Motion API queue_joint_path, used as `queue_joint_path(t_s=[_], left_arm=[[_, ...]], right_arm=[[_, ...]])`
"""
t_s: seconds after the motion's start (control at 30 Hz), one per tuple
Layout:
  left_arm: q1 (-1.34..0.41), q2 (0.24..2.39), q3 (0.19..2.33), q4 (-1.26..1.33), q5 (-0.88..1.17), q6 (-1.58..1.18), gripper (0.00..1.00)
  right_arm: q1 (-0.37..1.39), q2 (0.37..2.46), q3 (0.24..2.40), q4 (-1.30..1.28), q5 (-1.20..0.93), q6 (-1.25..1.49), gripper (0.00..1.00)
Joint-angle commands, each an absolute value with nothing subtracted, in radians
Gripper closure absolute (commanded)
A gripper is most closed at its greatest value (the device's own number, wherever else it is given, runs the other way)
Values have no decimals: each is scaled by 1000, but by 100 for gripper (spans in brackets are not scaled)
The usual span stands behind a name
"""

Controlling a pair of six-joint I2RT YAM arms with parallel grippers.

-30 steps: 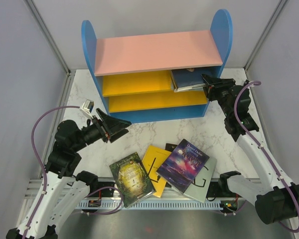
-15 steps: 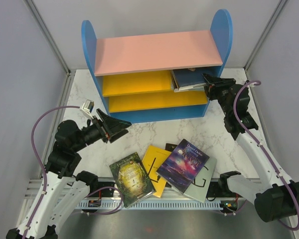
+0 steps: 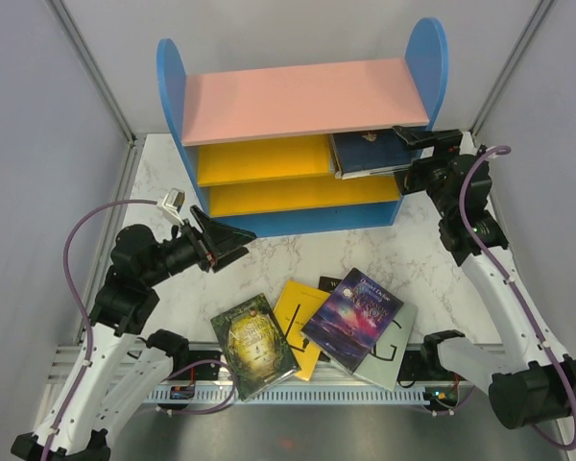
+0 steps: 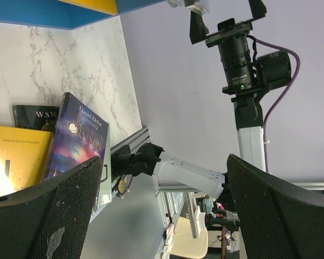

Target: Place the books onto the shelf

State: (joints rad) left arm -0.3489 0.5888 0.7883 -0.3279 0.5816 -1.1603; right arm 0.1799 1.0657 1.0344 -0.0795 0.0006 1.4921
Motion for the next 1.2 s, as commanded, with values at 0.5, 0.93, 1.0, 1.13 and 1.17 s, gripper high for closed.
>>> queue_joint_path(t_s=[0.5,0.93,1.0,1.13,1.17], left_arm=[[-344,663,813,-284,607,-1092,2],[-345,684,813,-279,614,-1086,3],[-344,681,813,-279,609,-1086,3],[-345,681,815,-281,607,-1086,4],[-344,680,815,-281,607,-1086,4]], right_arm=[[149,989,1049,-230,-201,1365,2],[149,1006,1100,-169,-308,1350,53],[149,1011,1108,-166,-314,1347,63],[149,1020,1117,-167,-310,1341,85],[149,1022,1117,-167,-308,1339,86]])
